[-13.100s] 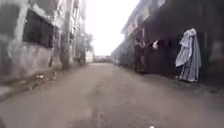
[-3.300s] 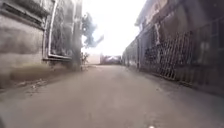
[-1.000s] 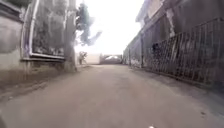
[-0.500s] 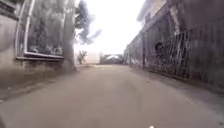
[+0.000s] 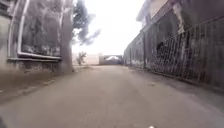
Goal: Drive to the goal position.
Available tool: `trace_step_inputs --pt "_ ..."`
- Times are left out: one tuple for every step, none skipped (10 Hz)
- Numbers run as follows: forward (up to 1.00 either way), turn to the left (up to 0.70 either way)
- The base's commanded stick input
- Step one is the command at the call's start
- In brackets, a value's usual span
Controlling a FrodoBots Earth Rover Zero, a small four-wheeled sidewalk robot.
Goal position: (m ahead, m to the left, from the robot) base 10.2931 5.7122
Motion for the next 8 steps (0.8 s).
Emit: trace_step_inputs --pt "0.50 0.00" --pt "0.50 0.00" --pt "0.50 0.00" --pt "0.50 0.00" --pt "0.50 0.00" --pt "0.50 0.00" --pt "0.50 0.00" --pt "0.50 0.00"
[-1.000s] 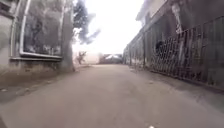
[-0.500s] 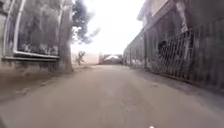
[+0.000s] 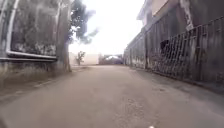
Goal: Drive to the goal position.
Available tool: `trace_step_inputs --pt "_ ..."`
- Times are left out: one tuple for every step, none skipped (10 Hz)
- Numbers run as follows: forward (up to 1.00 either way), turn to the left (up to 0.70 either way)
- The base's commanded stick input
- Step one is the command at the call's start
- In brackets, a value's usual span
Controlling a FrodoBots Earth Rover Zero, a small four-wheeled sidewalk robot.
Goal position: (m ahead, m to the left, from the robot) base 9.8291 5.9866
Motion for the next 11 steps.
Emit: trace_step_inputs --pt "0.50 0.00" --pt "0.50 0.00" --pt "0.50 0.00" --pt "0.50 0.00" --pt "0.50 0.00" --pt "0.50 0.00" --pt "0.50 0.00" --pt "0.50 0.00" --pt "0.50 0.00" --pt "0.50 0.00" --pt "0.50 0.00"
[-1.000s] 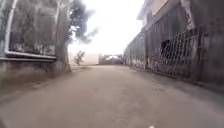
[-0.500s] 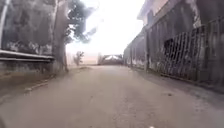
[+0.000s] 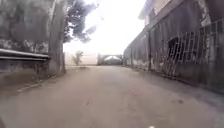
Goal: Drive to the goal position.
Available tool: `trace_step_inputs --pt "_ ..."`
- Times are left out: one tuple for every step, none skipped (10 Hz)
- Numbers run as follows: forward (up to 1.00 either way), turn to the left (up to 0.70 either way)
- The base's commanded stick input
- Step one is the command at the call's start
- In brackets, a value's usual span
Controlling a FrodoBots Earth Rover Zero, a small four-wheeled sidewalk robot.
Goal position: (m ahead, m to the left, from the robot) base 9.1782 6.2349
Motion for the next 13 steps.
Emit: trace_step_inputs --pt "0.50 0.00" --pt "0.50 0.00" --pt "0.50 0.00" --pt "0.50 0.00" --pt "0.50 0.00" --pt "0.50 0.00" --pt "0.50 0.00" --pt "0.50 0.00" --pt "0.50 0.00" --pt "0.50 0.00" --pt "0.50 0.00" --pt "0.50 0.00" --pt "0.50 0.00"
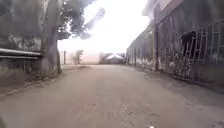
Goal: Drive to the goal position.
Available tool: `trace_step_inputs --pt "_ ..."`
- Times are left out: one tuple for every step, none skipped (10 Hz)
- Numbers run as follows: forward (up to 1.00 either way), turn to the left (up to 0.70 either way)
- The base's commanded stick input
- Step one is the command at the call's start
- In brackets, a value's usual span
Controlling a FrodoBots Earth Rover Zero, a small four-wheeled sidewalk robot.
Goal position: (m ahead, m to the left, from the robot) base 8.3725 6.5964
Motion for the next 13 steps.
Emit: trace_step_inputs --pt "0.50 0.00" --pt "0.50 0.00" --pt "0.50 0.00" --pt "0.50 0.00" --pt "0.50 0.00" --pt "0.50 0.00" --pt "0.50 0.00" --pt "0.50 0.00" --pt "0.50 0.00" --pt "0.50 0.00" --pt "0.50 0.00" --pt "0.50 0.00" --pt "0.50 0.00"
